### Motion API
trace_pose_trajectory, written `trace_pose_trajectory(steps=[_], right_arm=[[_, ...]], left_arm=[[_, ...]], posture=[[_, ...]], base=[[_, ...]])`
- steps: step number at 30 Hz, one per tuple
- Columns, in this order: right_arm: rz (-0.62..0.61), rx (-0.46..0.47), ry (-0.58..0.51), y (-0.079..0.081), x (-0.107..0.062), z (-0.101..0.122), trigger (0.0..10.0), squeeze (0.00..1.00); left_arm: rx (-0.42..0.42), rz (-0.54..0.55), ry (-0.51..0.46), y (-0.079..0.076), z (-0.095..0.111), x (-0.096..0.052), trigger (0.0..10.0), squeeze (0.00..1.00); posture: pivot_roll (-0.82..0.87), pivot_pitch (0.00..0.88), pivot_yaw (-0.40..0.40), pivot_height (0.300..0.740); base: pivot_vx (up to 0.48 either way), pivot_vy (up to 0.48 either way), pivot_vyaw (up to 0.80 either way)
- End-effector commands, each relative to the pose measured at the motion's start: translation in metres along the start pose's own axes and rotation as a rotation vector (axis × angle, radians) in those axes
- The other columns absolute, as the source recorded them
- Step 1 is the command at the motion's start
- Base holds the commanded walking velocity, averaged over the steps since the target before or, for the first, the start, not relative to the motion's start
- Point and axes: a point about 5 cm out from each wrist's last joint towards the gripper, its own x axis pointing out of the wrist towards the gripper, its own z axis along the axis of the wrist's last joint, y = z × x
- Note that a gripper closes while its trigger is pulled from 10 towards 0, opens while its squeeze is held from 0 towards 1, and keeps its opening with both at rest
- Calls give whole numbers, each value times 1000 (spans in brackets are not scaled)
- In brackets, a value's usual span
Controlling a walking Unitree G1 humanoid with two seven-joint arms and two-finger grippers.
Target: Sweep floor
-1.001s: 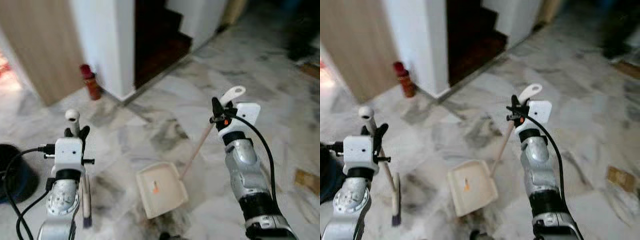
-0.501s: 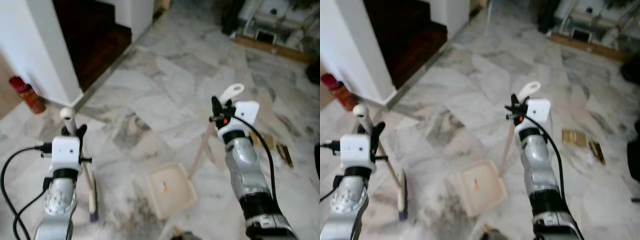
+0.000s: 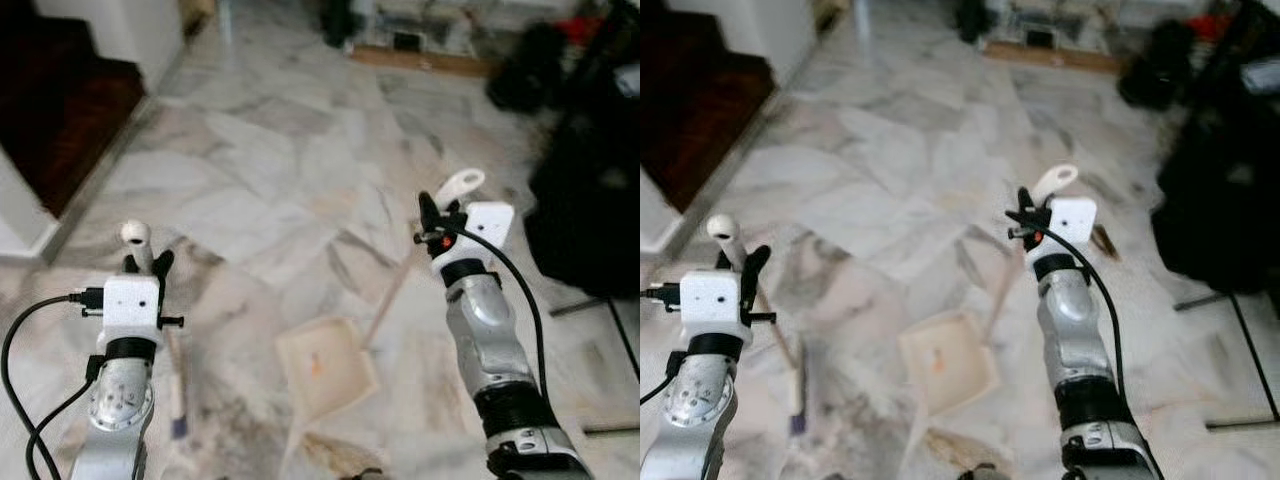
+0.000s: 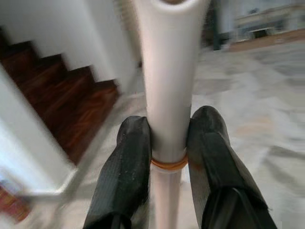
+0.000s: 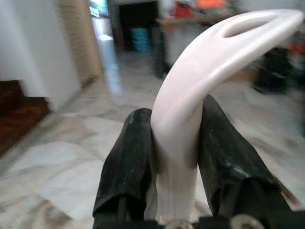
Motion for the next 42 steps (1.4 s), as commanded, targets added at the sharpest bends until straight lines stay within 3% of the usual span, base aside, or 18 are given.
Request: trace_pose_trajectory(steps=[1, 16, 22, 32, 42], right_arm=[[-5, -25, -52, -4, 3, 12, 10000, 0], [-2, -25, -60, -3, 4, 15, 10000, 0], [-2, -31, -64, -2, 4, 16, 10000, 0], [3, -27, -83, 0, 4, 19, 10000, 0], [15, -27, -82, 3, 4, 19, 10000, 0]], left_arm=[[20, 1, -25, 2, 5, 0, 10000, 0], [-10, -7, -33, 0, 6, 1, 10000, 0], [-64, -7, -32, -2, 7, 1, 10000, 0], [-122, 52, 1, 4, 5, 2, 10000, 0], [-124, 62, 5, 6, 5, 1, 10000, 0]], posture=[[-27, 158, -40, 740], [-30, 147, -43, 740], [-31, 151, -45, 740], [-37, 166, -53, 740], [-33, 171, -55, 740]], base=[[0, -259, -800], [0, -91, -800], [0, 0, -800], [0, 0, 0], [272, 0, 0]])
